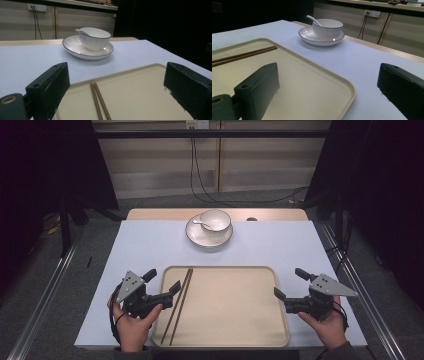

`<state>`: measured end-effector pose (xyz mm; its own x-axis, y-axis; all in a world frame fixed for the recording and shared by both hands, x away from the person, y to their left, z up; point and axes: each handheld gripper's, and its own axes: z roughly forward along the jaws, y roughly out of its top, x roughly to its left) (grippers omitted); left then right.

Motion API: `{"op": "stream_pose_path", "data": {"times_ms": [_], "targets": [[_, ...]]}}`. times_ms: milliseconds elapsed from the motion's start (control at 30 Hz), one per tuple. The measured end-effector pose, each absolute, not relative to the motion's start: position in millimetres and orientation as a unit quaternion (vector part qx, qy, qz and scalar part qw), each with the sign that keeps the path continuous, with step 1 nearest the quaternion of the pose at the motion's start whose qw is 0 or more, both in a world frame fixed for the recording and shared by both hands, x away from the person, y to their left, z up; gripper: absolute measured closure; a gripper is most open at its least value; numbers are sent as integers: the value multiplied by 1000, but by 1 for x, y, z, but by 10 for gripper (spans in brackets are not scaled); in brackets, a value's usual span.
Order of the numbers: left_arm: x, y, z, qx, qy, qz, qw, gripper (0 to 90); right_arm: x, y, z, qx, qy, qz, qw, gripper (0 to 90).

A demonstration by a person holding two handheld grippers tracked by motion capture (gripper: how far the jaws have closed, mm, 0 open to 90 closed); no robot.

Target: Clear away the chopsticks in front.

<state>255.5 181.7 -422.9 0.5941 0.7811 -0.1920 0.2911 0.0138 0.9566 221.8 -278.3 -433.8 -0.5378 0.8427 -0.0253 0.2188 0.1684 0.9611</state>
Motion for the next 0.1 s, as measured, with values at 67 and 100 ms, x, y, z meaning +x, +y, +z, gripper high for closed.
{"op": "stream_pose_path", "data": {"times_ms": [67, 100], "targets": [[256, 182, -423, 671, 399, 207, 589, 62, 222, -278, -434, 377, 704, 523, 298, 37], [256, 181, -423, 671, 399, 207, 589, 62, 222, -278, -434, 380, 703, 521, 300, 37]]}}
